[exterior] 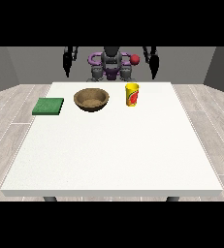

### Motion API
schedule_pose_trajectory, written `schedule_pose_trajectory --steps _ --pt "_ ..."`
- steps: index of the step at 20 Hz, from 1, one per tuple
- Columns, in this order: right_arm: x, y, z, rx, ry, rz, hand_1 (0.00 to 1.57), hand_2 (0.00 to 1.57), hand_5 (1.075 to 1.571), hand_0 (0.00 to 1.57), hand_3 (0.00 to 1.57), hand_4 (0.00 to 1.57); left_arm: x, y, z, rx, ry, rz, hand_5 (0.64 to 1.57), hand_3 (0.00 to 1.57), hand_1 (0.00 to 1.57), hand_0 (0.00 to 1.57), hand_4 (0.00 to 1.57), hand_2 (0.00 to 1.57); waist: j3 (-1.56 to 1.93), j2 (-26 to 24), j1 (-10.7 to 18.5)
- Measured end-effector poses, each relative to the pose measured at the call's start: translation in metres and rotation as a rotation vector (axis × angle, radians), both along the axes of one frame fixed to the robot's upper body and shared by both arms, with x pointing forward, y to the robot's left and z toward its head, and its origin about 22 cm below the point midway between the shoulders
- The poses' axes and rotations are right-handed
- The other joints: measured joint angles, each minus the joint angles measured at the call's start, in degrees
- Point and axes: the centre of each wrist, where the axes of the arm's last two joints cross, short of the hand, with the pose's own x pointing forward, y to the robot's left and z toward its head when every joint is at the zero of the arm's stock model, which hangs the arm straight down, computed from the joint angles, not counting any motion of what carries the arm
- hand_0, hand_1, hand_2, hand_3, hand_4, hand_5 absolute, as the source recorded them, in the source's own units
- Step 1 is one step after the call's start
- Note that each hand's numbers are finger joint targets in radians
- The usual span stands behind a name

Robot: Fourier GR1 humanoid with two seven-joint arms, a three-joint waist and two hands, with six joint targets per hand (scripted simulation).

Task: Pick the cup and pour the ball into the bowl, then pick the bowl and place it on the pad

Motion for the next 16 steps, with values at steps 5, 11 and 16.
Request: schedule_pose_trajectory --steps 5,11,16 --pt "0.002 -0.007 0.018 -0.025 -0.019 -0.006 0.0 0.0 1.569 0.0 0.0 0.0 0.002 0.004 0.017 0.021 -0.018 -0.006 1.557 0.0 0.0 0.0 0.0 0.0 0.87 -8.8 -0.3" --pt "-0.007 -0.063 0.034 0.023 -0.019 -0.008 0.0 0.0 1.57 0.0 0.0 0.0 0.011 0.013 0.061 -0.043 -0.055 0.008 1.552 0.0 0.0 0.0 0.0 0.0 1.49 -11.3 -0.5" --pt "-0.013 -0.088 0.043 0.053 -0.087 -0.003 0.0 0.0 1.57 0.0 0.0 0.0 0.009 0.03 0.071 -0.044 -0.13 0.026 1.544 0.0 0.0 0.0 0.0 0.0 1.61 -7.0 -0.8"
